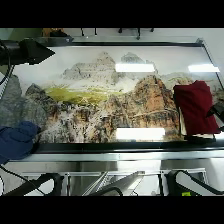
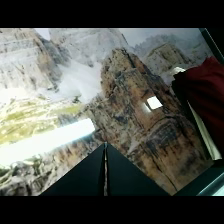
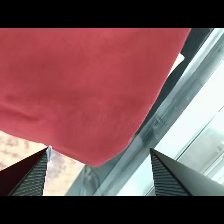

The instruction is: Fold the shirts.

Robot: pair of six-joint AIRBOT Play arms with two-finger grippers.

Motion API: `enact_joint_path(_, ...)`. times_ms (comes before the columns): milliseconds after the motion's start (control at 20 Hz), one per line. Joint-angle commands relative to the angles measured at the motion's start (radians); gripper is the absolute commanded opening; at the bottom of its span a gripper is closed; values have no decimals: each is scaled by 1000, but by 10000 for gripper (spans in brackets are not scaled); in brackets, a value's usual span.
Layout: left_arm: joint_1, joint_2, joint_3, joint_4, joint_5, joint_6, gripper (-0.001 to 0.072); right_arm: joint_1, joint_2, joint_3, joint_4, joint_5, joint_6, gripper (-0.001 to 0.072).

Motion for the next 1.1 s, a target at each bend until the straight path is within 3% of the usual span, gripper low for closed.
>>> enact_joint_path(0, -1, -1, 0, 0, 1, 2, 17, 2, 8, 31, 21, -38, -44, 706)
enact_joint_path(150, -1, 0, 0, -1, 6, 2, 16, 3, 10, 87, 243, -133, -133, 698)
enact_joint_path(200, -1, 0, 0, -1, 8, 2, 16, 7, 10, 92, 349, -162, -180, 505)
enact_joint_path(250, -6, 0, -1, 2, 4, 1, 15, 23, 10, 91, 445, -189, -253, 88)
enact_joint_path(300, -21, 0, -2, 16, -16, 1, 14, 51, 10, 91, 502, -211, -285, 35)
enact_joint_path(400, -71, 34, -44, 64, -45, -22, 13, 156, 11, 87, 528, -218, -332, 22)
enact_joint_path(500, -147, 138, -218, 119, 26, -29, 13, 291, 27, 39, 528, -222, -393, 21)
enact_joint_path(750, -383, 499, -933, 140, 253, -130, 14, 678, 145, -328, 520, -346, -432, 22)
enact_joint_path(900, -474, 655, -1221, 134, 394, -237, 14, 778, 162, -412, 521, -388, -432, 22)
enact_joint_path(1050, -484, 743, -1309, 132, 397, -251, 16, 795, 161, -412, 525, -372, -429, 22)
